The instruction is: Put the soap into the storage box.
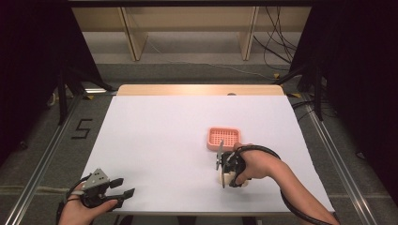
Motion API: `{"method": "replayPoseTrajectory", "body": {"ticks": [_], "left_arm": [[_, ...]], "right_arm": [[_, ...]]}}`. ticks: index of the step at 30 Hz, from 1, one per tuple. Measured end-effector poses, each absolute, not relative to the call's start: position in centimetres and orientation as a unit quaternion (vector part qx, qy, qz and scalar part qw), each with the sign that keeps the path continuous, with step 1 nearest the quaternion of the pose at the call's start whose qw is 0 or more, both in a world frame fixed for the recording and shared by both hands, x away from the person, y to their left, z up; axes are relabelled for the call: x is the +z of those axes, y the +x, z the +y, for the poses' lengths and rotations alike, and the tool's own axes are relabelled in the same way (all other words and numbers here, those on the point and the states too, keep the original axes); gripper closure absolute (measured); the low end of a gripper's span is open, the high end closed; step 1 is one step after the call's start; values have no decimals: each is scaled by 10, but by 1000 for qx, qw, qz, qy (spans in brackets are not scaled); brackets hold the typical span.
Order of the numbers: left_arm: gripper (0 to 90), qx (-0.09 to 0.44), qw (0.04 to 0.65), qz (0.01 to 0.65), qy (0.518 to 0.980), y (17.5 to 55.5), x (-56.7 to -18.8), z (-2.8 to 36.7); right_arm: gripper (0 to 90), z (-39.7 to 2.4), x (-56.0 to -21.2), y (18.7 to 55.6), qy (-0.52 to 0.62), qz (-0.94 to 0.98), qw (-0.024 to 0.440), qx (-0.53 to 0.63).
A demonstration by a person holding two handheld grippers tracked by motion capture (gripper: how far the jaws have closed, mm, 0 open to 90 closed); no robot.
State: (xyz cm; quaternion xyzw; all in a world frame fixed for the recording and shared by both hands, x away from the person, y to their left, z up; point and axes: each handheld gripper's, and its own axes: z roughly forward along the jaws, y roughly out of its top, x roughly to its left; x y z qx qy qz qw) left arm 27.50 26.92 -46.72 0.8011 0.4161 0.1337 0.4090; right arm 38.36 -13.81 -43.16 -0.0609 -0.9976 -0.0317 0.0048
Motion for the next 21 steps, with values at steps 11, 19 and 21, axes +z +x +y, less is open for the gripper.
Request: {"method": "replayPoseTrajectory", "body": {"ticks": [11, 19, 21], "left_arm": [[380, 134, 412, 420, 797, 275, -468, 267], [380, 138, 409, 417, 800, 275, -467, 269], [380, 135, 410, 415, 801, 275, -467, 269]], "right_arm": [[505, -141, -424, 387, -65, -998, -1, -26], [505, -142, -421, 391, -57, -998, -6, -30], [506, -142, -418, 389, -86, -996, -2, -20]]}}
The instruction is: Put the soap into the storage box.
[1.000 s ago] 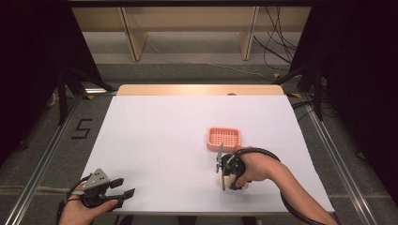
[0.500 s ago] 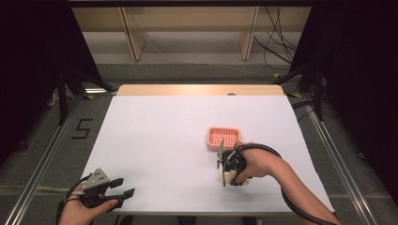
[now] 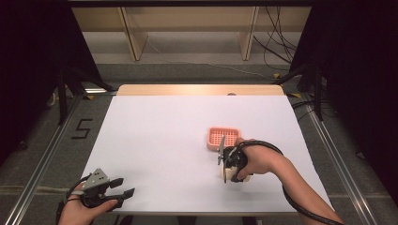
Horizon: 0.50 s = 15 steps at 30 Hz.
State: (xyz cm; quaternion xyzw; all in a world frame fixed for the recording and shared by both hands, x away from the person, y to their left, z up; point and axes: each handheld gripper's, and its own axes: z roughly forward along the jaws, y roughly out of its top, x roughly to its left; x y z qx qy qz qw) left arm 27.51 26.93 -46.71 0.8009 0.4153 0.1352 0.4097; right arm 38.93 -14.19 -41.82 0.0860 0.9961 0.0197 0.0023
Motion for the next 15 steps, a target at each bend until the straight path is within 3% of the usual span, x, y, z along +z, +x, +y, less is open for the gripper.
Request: {"method": "replayPoseTrajectory", "body": {"ticks": [15], "left_arm": [[381, 137, 403, 409, 807, 277, -468, 270]], "right_arm": [[506, -143, -413, 405, 61, 998, 11, 32]]}}
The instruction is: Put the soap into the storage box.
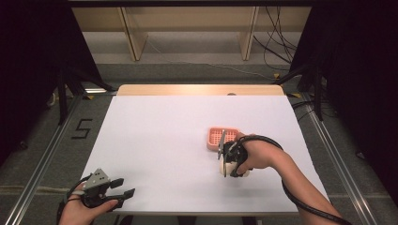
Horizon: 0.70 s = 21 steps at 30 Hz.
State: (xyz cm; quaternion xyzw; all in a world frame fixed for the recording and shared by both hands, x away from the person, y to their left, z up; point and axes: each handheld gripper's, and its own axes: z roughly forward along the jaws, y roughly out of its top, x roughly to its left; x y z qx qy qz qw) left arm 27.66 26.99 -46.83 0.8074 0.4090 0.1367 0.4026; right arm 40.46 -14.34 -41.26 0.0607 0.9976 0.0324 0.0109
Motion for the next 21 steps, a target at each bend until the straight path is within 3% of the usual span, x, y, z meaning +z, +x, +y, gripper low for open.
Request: {"method": "replayPoseTrajectory", "body": {"ticks": [21], "left_arm": [[382, 124, 412, 425, 796, 274, -468, 267]], "right_arm": [[506, -142, -401, 416, 58, 997, 31, 40]]}}
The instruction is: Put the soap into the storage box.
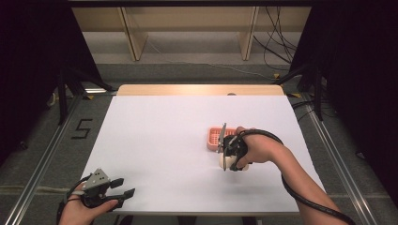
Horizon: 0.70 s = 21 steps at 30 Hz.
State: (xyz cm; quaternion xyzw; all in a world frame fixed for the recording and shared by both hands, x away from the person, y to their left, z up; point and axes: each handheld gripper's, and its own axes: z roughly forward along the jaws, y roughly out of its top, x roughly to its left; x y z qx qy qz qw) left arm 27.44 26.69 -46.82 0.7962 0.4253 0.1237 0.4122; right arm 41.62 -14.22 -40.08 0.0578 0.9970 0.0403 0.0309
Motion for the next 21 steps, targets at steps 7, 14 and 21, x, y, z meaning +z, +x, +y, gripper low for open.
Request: {"method": "replayPoseTrajectory", "body": {"ticks": [7, 14, 21], "left_arm": [[381, 133, 414, 422, 796, 274, -468, 267], [381, 136, 405, 416, 803, 275, -468, 267], [381, 133, 408, 419, 801, 274, -468, 267]], "right_arm": [[506, -140, -398, 419, 62, 997, 37, 35], [506, -138, -395, 422, 63, 997, 34, 38], [505, -137, -392, 424, 68, 996, 38, 37]]}}
